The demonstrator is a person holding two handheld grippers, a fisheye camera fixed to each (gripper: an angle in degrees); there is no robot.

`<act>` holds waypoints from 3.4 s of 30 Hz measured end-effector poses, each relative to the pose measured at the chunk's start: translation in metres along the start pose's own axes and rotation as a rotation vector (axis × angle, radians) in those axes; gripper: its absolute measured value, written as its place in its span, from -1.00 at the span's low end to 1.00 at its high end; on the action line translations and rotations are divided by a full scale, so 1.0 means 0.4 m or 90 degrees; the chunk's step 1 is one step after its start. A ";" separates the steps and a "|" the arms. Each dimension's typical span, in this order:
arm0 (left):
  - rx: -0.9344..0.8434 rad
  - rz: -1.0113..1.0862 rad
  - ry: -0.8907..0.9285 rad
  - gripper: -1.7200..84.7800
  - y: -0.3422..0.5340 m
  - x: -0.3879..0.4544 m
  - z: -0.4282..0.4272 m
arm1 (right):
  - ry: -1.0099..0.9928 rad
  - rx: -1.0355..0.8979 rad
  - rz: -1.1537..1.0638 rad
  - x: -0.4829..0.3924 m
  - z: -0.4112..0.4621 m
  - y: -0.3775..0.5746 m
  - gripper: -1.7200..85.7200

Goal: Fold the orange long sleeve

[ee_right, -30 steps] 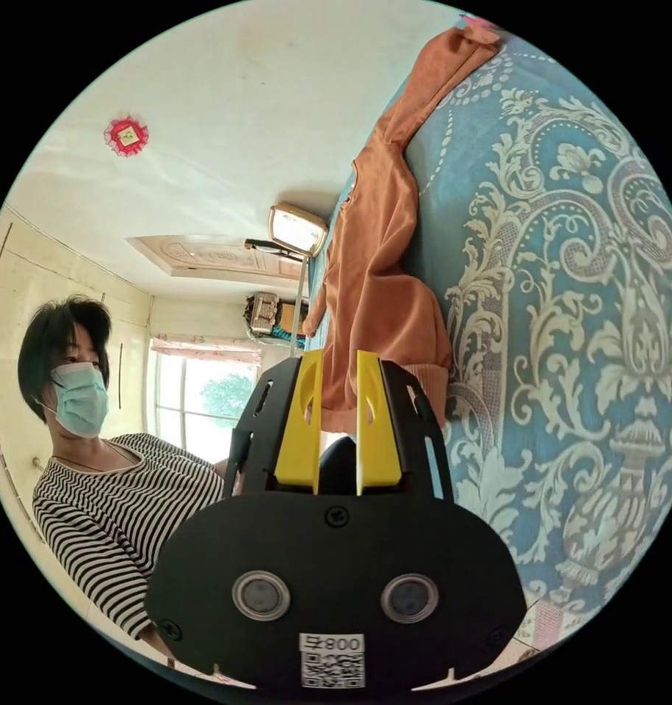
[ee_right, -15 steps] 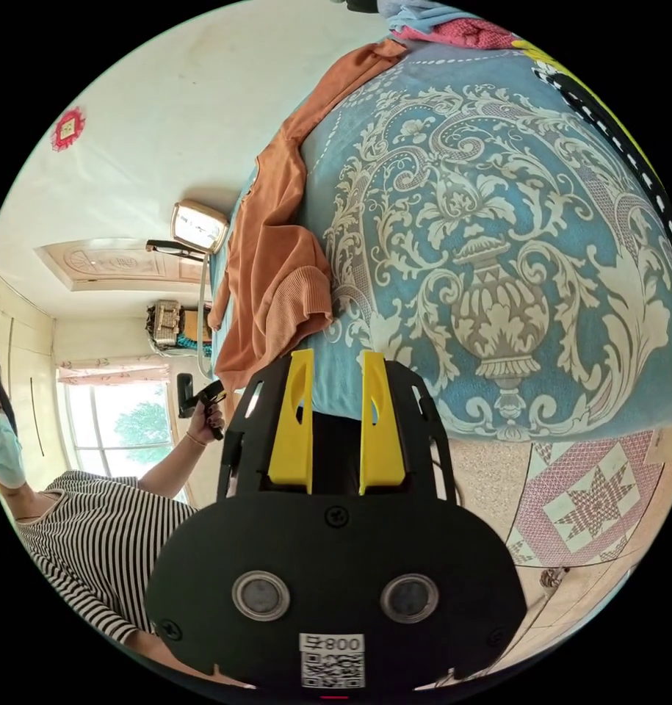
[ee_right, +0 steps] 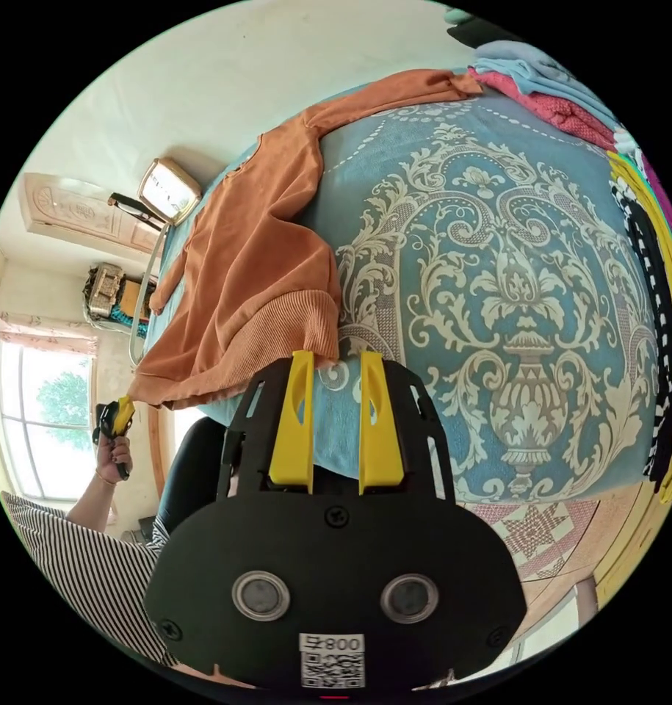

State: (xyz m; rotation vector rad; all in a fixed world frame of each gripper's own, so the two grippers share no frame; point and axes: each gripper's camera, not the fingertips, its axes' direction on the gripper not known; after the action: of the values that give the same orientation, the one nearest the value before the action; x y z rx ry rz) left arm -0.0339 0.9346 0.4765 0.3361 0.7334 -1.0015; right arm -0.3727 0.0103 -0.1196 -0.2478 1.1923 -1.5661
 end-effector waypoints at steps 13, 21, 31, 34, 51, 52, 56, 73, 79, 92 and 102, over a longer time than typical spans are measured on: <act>0.031 0.041 0.027 -0.92 0.065 0.063 -0.215 | 0.117 0.063 -0.142 -0.380 -0.168 0.078 -0.93; 0.061 0.066 0.049 -0.92 0.157 0.075 -0.376 | 0.181 0.099 -0.269 -0.635 -0.350 0.226 -0.94; 0.070 0.033 0.023 -0.92 0.301 -0.003 -0.561 | 0.219 -0.003 -0.361 -0.875 -0.325 0.449 -0.95; 0.083 0.021 0.036 -0.92 0.331 -0.030 -0.591 | 0.233 -0.027 -0.359 -0.904 -0.295 0.497 -0.95; 0.083 0.032 0.013 -0.92 0.374 -0.066 -0.633 | 0.207 -0.073 -0.352 -0.928 -0.222 0.526 -0.95; 0.082 0.029 0.009 -0.92 0.371 -0.072 -0.628 | 0.198 -0.073 -0.348 -0.919 -0.216 0.519 -0.95; 0.081 0.023 0.011 -0.92 0.361 -0.079 -0.612 | 0.180 -0.085 -0.335 -0.897 -0.196 0.495 -0.95; 0.079 -0.018 -0.050 -0.92 0.252 -0.105 -0.455 | 0.203 -0.138 -0.374 -0.817 -0.128 0.401 -0.95; 0.078 -0.050 -0.075 -0.93 0.209 -0.105 -0.378 | 0.168 -0.213 -0.297 -0.671 -0.091 0.330 -0.96; 0.025 0.053 -0.157 -0.95 -0.168 0.096 0.017 | 0.114 -0.120 -0.268 -0.545 -0.105 0.005 -0.96; -0.148 0.021 -0.389 -0.95 -0.471 0.139 0.503 | 0.203 -0.222 -0.210 -0.327 0.103 -0.187 -0.96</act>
State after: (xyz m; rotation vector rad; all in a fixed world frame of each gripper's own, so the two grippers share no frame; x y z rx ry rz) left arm -0.0958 0.6873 0.5951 -0.1608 0.2800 -0.9091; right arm -0.3409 0.0882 0.0119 -0.4524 1.7482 -1.7150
